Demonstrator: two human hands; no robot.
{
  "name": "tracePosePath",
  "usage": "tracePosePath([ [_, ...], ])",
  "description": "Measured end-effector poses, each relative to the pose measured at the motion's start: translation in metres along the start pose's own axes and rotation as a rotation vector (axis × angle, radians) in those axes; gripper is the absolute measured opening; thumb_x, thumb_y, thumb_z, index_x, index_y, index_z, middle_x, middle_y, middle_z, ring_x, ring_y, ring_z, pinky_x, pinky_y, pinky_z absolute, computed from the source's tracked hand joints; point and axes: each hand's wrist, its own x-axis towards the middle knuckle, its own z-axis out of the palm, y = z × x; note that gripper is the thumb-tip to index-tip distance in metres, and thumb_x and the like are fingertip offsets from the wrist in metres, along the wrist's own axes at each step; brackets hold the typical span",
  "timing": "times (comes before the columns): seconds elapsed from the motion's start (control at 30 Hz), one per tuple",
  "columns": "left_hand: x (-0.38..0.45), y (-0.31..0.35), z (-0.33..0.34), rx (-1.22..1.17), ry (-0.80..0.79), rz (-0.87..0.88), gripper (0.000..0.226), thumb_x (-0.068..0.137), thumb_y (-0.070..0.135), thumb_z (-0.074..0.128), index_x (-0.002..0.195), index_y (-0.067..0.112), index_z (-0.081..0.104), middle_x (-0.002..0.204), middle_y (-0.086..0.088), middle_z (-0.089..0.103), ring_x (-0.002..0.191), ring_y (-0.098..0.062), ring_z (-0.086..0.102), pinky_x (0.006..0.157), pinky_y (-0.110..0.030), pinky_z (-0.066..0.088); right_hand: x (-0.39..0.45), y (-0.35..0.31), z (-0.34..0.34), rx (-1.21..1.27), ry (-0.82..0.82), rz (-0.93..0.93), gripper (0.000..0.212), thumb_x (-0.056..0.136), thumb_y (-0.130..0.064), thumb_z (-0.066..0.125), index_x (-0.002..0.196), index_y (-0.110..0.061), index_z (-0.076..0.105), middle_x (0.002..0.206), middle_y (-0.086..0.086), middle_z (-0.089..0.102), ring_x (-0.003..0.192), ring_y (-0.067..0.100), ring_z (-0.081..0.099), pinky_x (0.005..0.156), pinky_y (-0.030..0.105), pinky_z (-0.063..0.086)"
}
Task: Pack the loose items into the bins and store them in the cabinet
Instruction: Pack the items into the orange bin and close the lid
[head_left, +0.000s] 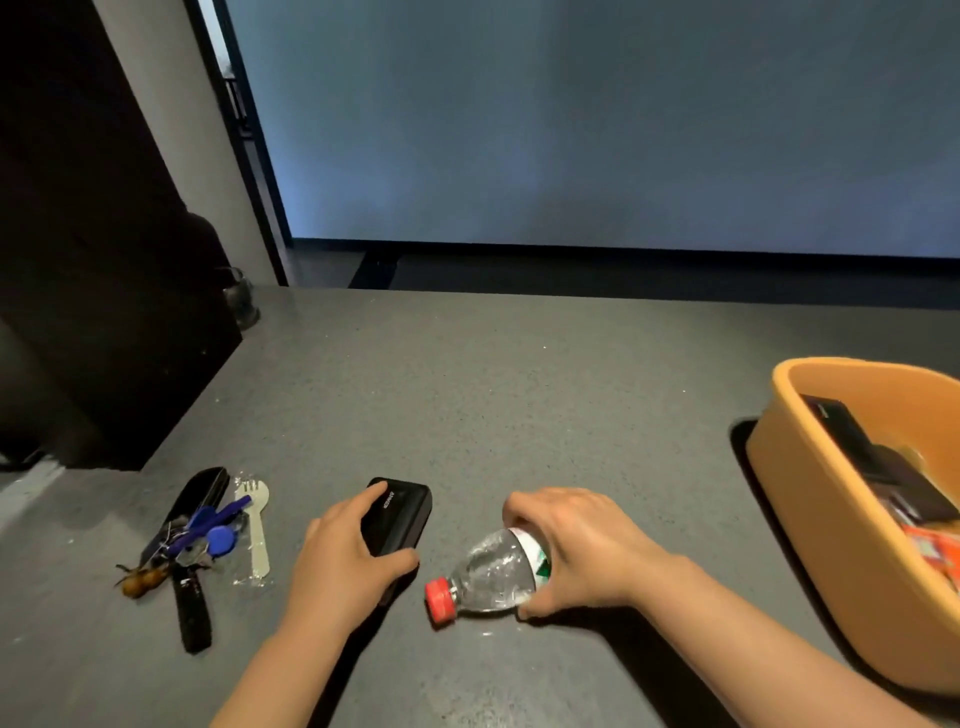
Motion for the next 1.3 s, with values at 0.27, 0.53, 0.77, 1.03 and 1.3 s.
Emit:
tracePosePath([
  [0.27, -0.022, 0.042, -0.002, -0.101, 0.022, 0.075, 0.086, 0.055, 0.038, 0.082, 0.133, 0.043, 0.046, 0.119, 0.007, 0.058, 0.105, -0.02, 0.055, 0.087, -0.043, 0.051, -0.049, 0.012, -0.006, 0.522, 0.334, 0.397, 0.061, 0.042, -0.058, 0.082, 0.093, -0.036, 0.055, 0.087, -0.019, 0.063, 0.079, 0.002, 0.058, 0.07, 0.023, 0.049],
  [0.53, -0.04, 0.16, 0.022, -0.228, -0.007, 0.312, 0.075, 0.059, 0.034, 0.084, 0.123, 0.048, 0.049, 0.103, 0.018, 0.058, 0.096, -0.009, 0.056, 0.078, -0.031, 0.049, -0.115, 0.035, -0.079, 0.963, 0.923, 0.495, 0.063, 0.043, -0.048, 0.085, 0.095, -0.026, 0.057, 0.096, -0.011, 0.069, 0.091, 0.004, 0.066, 0.081, 0.021, 0.052],
  [0.77, -0.064, 0.24, 0.087, -0.31, -0.123, 0.431, 0.079, 0.056, 0.033, 0.086, 0.123, 0.051, 0.049, 0.108, 0.02, 0.059, 0.1, -0.008, 0.056, 0.085, -0.038, 0.052, -0.22, 0.101, -0.129, 0.874, 1.054, 0.555, 0.062, 0.042, -0.037, 0.089, 0.092, -0.02, 0.056, 0.09, -0.011, 0.069, 0.081, 0.002, 0.067, 0.068, 0.019, 0.052],
  [1.03, -0.076, 0.301, 0.139, -0.322, -0.109, 0.49, 0.084, 0.055, 0.029, 0.087, 0.126, 0.049, 0.046, 0.112, 0.021, 0.056, 0.104, -0.011, 0.056, 0.078, -0.041, 0.057, -0.274, 0.181, -0.135, 0.552, 0.605, 0.626, 0.064, 0.037, -0.045, 0.093, 0.091, -0.037, 0.06, 0.095, -0.025, 0.066, 0.088, -0.005, 0.062, 0.076, 0.017, 0.048],
  [1.3, -0.079, 0.323, 0.158, -0.306, -0.018, 0.453, 0.082, 0.057, 0.028, 0.086, 0.126, 0.049, 0.047, 0.112, 0.015, 0.058, 0.103, -0.009, 0.056, 0.063, -0.023, 0.054, -0.268, 0.213, -0.127, 0.233, -0.059, 0.511, 0.074, 0.047, -0.058, 0.081, 0.115, -0.045, 0.055, 0.111, -0.023, 0.061, 0.103, 0.0, 0.054, 0.089, 0.03, 0.05],
])
